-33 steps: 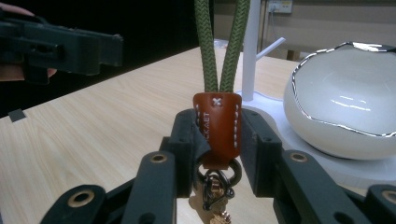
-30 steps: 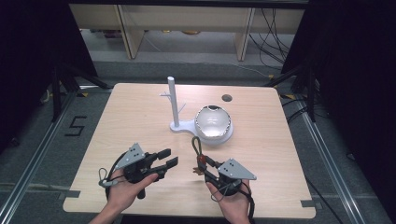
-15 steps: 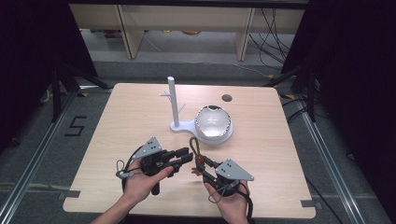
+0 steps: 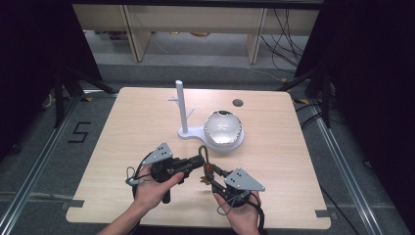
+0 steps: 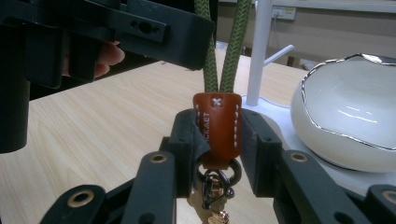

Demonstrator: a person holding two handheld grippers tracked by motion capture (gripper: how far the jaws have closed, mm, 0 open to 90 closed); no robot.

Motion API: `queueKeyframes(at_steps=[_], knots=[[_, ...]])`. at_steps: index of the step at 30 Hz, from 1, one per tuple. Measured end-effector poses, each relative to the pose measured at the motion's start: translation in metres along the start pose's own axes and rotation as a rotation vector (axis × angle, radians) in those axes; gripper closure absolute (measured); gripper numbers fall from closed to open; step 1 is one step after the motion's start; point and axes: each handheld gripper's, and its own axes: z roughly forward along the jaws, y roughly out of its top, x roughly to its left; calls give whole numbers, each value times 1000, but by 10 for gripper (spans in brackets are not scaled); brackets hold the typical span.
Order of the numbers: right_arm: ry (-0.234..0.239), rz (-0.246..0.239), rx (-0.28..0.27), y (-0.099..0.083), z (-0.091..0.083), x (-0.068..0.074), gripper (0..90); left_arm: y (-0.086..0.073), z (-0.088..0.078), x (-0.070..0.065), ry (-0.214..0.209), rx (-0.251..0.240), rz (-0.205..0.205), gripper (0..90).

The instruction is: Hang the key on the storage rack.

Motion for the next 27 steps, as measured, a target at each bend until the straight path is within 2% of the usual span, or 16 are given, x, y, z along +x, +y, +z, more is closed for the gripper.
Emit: queueKeyframes(at_steps=[2,3,6,7,8,9,11,12,13,14,19,20,21,22,23,27], knots=[[-9,-13,-10,0,1,0,686,0,-1,0,2,4,11,833],[-4,3,-2,0,1,1,683,0,-1,-1,4,1,10,834],[16,4,-11,0,2,1,666,2,-3,-1,9,3,25,836],[17,-4,-14,0,3,1,652,2,-3,-1,19,0,35,836],[13,-11,-20,0,3,0,594,3,-4,-2,36,5,49,837],[12,4,-4,0,2,0,579,5,-7,0,55,1,63,837],[0,-15,-11,0,1,-1,567,6,-9,1,68,-1,64,836],[-17,-41,-14,0,1,-3,554,9,-12,4,95,-4,84,837],[-17,-41,-14,0,1,-3,554,9,-12,4,95,-4,84,837],[-20,5,25,-1,-2,-1,547,11,-16,8,120,-9,98,836],[-27,-6,40,-5,-2,-5,546,14,-25,14,165,-21,111,836],[-16,-2,45,-7,-2,-5,547,16,-29,17,185,-27,111,836],[-16,-2,45,-7,-2,-5,547,16,-29,17,185,-27,111,836],[-29,5,56,-8,-3,-5,547,16,-32,20,198,-30,113,836],[-13,17,55,-9,-3,-6,547,17,-35,23,217,-35,112,837],[-23,5,65,-12,-5,-7,547,17,-40,28,248,-31,126,836]])
